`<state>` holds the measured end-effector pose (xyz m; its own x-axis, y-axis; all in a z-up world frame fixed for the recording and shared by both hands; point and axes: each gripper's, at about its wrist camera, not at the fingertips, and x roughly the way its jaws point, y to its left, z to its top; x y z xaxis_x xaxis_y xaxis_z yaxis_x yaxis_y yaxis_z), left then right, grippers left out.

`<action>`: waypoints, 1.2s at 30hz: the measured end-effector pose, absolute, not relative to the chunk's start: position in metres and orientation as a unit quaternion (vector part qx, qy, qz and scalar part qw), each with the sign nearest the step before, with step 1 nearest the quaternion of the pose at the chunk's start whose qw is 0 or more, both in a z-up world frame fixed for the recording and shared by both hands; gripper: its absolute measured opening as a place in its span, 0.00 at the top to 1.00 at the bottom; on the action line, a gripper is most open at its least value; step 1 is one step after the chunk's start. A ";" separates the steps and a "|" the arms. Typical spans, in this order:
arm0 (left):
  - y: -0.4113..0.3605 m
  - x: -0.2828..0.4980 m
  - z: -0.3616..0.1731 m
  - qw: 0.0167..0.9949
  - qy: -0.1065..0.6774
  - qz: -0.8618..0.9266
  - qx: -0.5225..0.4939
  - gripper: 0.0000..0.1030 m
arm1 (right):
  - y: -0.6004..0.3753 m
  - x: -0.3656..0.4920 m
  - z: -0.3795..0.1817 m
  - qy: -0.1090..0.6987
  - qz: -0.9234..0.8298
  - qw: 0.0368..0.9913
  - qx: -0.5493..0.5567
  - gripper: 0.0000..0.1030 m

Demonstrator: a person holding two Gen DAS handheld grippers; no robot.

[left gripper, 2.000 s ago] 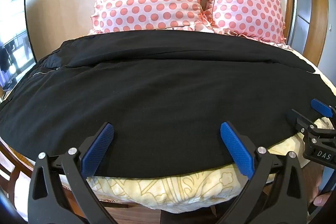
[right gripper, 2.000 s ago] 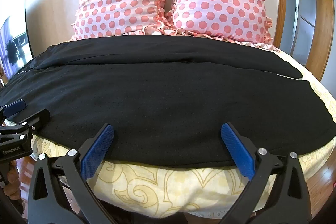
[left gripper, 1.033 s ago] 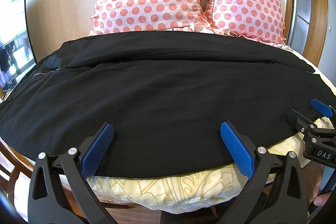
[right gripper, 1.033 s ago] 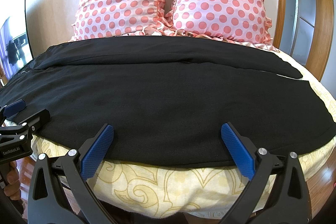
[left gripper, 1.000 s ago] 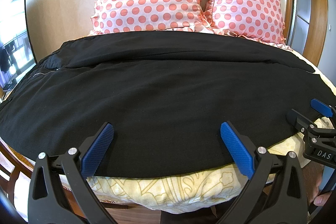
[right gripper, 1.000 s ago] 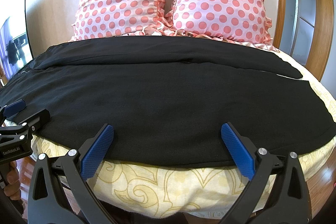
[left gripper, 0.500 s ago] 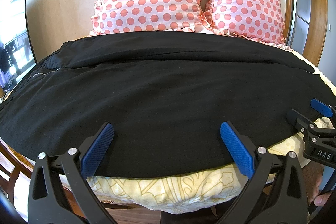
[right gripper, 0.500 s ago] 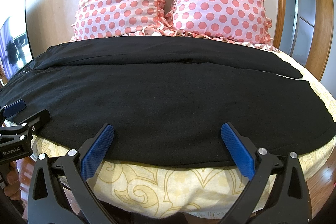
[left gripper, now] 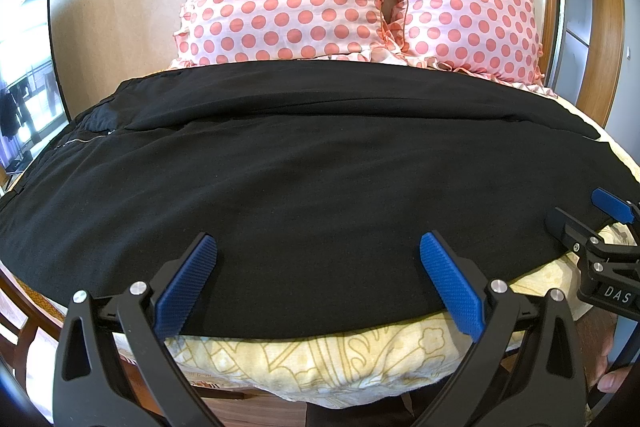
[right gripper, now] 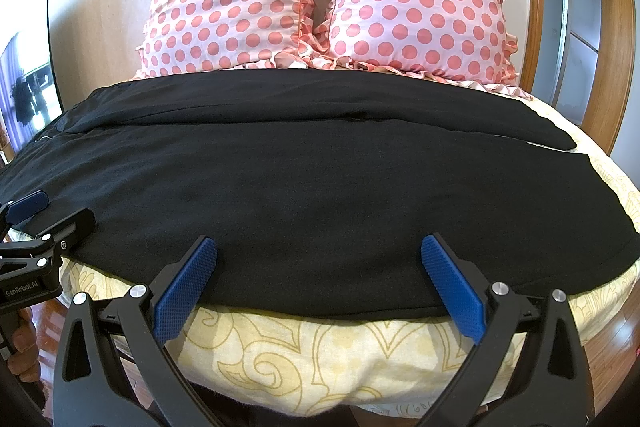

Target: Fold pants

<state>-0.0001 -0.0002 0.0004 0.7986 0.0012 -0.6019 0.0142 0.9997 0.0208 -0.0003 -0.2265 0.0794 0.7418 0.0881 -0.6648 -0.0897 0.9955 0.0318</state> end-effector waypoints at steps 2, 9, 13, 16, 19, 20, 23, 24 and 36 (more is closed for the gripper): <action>0.000 0.000 0.000 0.948 0.318 -0.003 0.012 0.02 | -0.227 0.000 0.079 0.356 0.048 0.933 -0.001 0.01; 0.000 0.000 0.000 0.948 0.317 -0.003 0.012 0.02 | -0.227 0.000 0.080 0.356 0.048 0.933 -0.001 0.01; 0.000 0.000 0.000 0.948 0.317 -0.003 0.012 0.02 | -0.227 0.000 0.080 0.356 0.048 0.933 -0.001 0.01; 0.000 0.000 0.000 0.948 0.317 -0.003 0.012 0.02 | -0.227 0.000 0.080 0.356 0.048 0.933 -0.001 0.01; 0.000 0.000 0.000 0.948 0.317 -0.003 0.012 0.02 | -0.227 0.000 0.080 0.356 0.048 0.933 -0.001 0.01; 0.000 0.000 0.000 0.948 0.317 -0.003 0.012 0.02 | -0.228 0.000 0.080 0.356 0.048 0.933 -0.001 0.01; 0.000 0.000 0.000 0.948 0.317 -0.003 0.012 0.02 | -0.228 0.000 0.080 0.356 0.048 0.933 -0.001 0.01; 0.000 0.000 0.000 0.948 0.317 -0.003 0.012 0.02 | -0.228 0.000 0.080 0.356 0.048 0.933 -0.001 0.01; 0.000 0.000 0.000 0.948 0.317 -0.003 0.012 0.02 | -0.230 -0.003 0.076 0.352 0.047 0.935 -0.001 0.01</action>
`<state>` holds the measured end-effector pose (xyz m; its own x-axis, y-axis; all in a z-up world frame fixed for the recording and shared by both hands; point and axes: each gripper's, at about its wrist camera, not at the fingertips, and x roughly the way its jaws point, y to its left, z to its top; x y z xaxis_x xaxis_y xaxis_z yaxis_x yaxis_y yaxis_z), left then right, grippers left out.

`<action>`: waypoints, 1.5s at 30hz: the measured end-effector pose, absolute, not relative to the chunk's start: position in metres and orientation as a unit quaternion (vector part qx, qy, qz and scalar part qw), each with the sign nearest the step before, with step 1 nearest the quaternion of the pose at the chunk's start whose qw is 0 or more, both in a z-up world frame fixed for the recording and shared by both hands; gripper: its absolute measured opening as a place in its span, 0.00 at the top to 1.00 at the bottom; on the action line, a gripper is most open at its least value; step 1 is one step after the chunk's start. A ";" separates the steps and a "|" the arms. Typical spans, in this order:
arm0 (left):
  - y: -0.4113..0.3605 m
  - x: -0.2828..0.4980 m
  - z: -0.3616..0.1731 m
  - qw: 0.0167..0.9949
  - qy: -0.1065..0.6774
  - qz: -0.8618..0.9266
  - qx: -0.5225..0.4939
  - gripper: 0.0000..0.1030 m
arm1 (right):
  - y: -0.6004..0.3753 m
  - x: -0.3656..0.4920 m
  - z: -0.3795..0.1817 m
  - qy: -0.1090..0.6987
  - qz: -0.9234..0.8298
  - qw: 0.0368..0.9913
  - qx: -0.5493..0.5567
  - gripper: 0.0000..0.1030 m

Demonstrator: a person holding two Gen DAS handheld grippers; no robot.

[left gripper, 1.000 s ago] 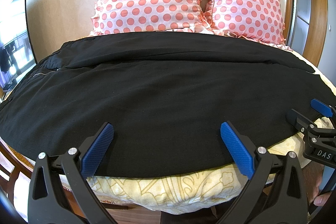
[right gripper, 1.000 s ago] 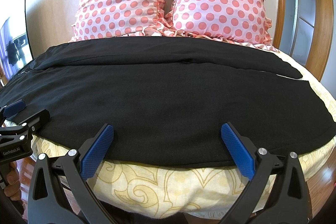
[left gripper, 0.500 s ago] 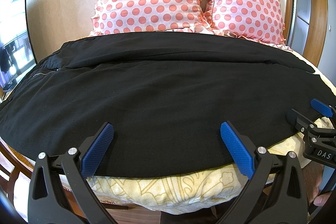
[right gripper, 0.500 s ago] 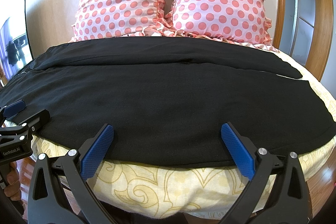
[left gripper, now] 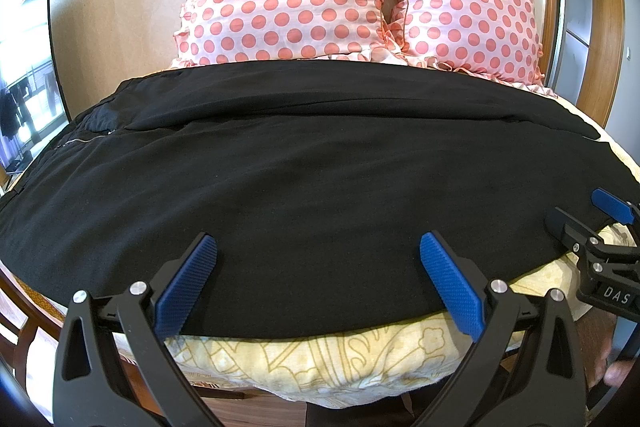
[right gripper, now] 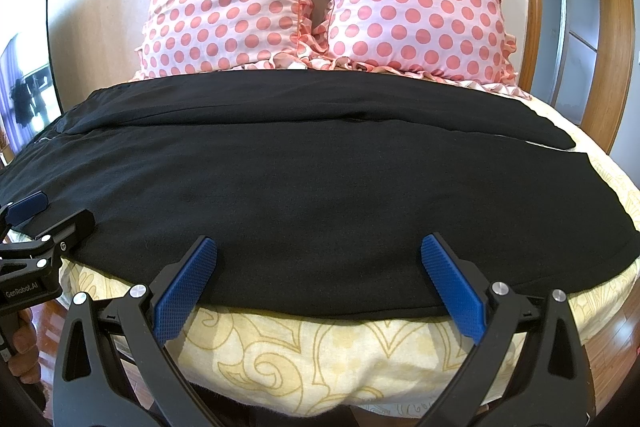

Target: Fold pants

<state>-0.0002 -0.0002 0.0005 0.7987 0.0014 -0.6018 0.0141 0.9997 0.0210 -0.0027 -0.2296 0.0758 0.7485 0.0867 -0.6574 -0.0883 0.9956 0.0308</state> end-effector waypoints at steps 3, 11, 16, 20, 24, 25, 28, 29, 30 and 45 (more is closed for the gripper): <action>-0.001 0.002 0.002 0.946 0.325 -0.003 0.013 0.02 | -0.231 0.001 0.077 0.360 0.057 0.931 -0.006 0.01; 0.002 0.005 0.013 0.951 0.308 0.012 0.034 0.02 | -0.311 0.079 0.135 0.341 0.022 0.938 0.057 0.01; 0.010 0.010 0.028 0.960 0.281 -0.014 0.012 0.02 | -0.401 0.195 0.140 0.400 -0.084 0.900 0.150 0.01; 0.016 0.021 0.029 0.959 0.281 -0.034 -0.006 0.02 | -0.456 0.274 0.108 0.456 -0.163 0.854 0.193 0.30; 0.023 0.031 0.027 0.956 0.288 -0.054 -0.026 0.02 | -0.494 0.326 0.069 0.487 -0.232 0.809 0.233 0.46; 0.025 0.032 0.026 0.954 0.291 -0.061 -0.032 0.02 | -0.499 0.334 0.063 0.491 -0.243 0.802 0.240 0.46; 0.028 0.039 0.024 0.950 0.299 -0.078 -0.043 0.02 | -0.506 0.352 0.054 0.493 -0.274 0.797 0.216 0.49; 0.028 0.040 0.023 0.949 0.301 -0.080 -0.044 0.02 | -0.504 0.355 0.050 0.500 -0.281 0.795 0.200 0.54; 0.029 0.042 0.023 0.949 0.301 -0.081 -0.043 0.02 | -0.501 0.354 0.049 0.496 -0.286 0.800 0.181 0.63; 0.055 0.030 0.023 0.942 0.302 -0.090 -0.113 0.02 | -0.522 0.188 0.100 0.326 -0.145 0.866 0.351 0.98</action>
